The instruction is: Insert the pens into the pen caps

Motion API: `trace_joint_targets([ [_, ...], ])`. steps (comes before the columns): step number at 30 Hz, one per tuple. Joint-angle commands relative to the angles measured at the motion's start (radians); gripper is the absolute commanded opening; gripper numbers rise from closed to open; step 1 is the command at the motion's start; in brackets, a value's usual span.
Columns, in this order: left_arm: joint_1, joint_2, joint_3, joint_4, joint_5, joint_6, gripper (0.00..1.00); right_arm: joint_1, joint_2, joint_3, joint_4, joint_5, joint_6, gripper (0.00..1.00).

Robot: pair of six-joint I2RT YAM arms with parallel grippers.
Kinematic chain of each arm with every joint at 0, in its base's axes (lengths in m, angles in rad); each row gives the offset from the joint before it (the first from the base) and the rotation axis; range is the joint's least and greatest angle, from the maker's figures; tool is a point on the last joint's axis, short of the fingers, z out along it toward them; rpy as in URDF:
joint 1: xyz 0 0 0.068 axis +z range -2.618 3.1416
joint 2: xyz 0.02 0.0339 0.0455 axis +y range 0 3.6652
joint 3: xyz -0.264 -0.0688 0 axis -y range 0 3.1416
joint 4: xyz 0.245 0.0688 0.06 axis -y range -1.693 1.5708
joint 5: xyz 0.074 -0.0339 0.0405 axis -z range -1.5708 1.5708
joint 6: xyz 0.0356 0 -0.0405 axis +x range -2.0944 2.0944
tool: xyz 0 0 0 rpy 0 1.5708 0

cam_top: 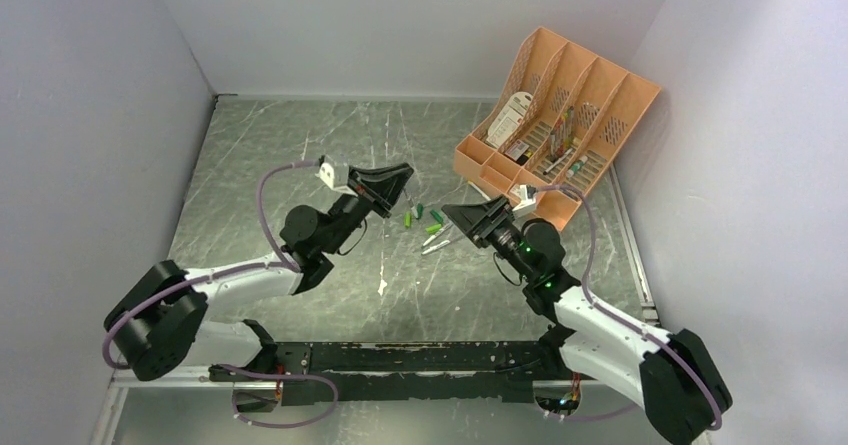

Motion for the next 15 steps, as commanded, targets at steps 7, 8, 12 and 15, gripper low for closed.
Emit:
trace_joint_targets([
  [7, -0.004, 0.266, -0.139, 0.696, 0.031, 0.202, 0.07, -0.019, 0.264, -0.145, 0.569, -0.059, 0.416, 0.6],
  [8, -0.003, 0.271, -0.137, 0.696, 0.03, 0.19, 0.07, -0.018, 0.283, -0.148, 0.589, -0.06, 0.429, 0.6],
  [12, -0.015, 0.275, -0.132, 0.696, 0.037, 0.239, 0.07, -0.018, 0.319, -0.144, 0.63, -0.049, 0.461, 0.6],
  [15, -0.022, 0.286, -0.129, 0.695, 0.037, 0.25, 0.07, -0.018, 0.322, -0.125, 0.634, -0.05, 0.479, 0.61],
])
